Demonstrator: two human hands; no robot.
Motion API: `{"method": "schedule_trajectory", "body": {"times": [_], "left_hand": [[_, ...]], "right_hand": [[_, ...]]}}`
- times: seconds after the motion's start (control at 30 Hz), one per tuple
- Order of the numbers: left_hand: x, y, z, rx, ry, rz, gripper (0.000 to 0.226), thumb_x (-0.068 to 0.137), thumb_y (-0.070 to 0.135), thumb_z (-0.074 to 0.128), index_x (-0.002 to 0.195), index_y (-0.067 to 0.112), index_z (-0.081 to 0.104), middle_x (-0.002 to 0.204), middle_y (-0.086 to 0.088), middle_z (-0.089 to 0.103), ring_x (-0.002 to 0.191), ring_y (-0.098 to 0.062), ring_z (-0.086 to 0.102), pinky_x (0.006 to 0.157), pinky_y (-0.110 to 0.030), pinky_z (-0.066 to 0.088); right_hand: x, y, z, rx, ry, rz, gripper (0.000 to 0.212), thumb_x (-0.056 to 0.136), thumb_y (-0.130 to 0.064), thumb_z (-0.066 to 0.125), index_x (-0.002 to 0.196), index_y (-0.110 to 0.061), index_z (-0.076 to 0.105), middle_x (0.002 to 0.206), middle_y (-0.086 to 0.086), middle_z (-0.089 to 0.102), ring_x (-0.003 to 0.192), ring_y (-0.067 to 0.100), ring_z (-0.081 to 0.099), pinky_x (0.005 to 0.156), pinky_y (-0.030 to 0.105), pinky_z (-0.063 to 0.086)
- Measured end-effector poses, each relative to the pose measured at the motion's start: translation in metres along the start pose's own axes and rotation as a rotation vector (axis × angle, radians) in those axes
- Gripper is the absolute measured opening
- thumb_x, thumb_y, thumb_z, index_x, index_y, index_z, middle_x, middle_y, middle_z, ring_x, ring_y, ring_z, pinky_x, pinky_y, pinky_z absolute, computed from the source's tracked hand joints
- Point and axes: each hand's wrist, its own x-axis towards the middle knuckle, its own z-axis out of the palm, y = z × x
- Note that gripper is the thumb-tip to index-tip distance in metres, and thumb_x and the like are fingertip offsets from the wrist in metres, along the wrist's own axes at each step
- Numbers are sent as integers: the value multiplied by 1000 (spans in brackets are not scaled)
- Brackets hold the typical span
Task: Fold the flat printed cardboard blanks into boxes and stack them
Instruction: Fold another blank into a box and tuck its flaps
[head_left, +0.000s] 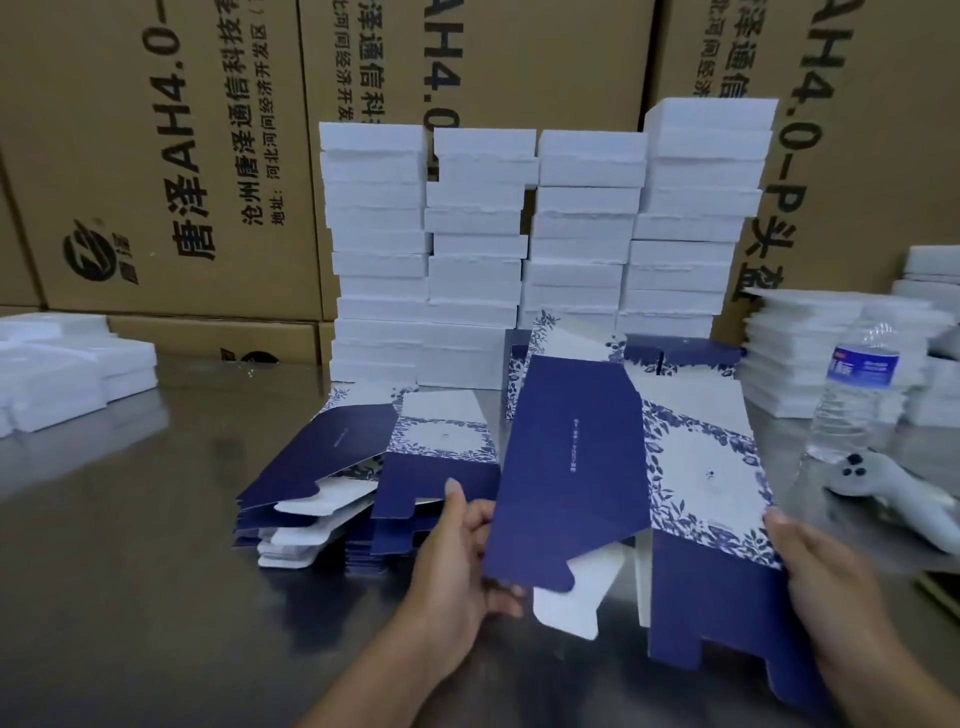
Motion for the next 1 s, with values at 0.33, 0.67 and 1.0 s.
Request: {"method": "schedule_trajectory", "body": {"times": [0.33,0.67,1.0], "left_hand": [[-4,5,-19,561,95,308,54,96,40,44,86,-12,52,83,-24,62,71,-19,57,68,-30,42],[-5,12,-28,488,186,358,53,96,39,44,86,-14,51,78,-12,56,72,-21,49,69,-33,36],[0,10,-26,666,337,486,49,100,32,37,76,-10,44,70,-12,47,65,-20,41,62,-33,34]], "right_hand": [[-12,-4,10,-23,-77,-197,26,96,-18,50,75,-13,65,61,-21,67,61,0,58,51,2,41],[-17,0,21,40,-221,-139,30,96,-20,48,77,-5,66,75,2,73,64,7,60,56,16,45],[-15,0,21,93,-279,-83,30,95,-21,49,79,-3,68,79,10,74,67,17,66,58,22,49]]}}
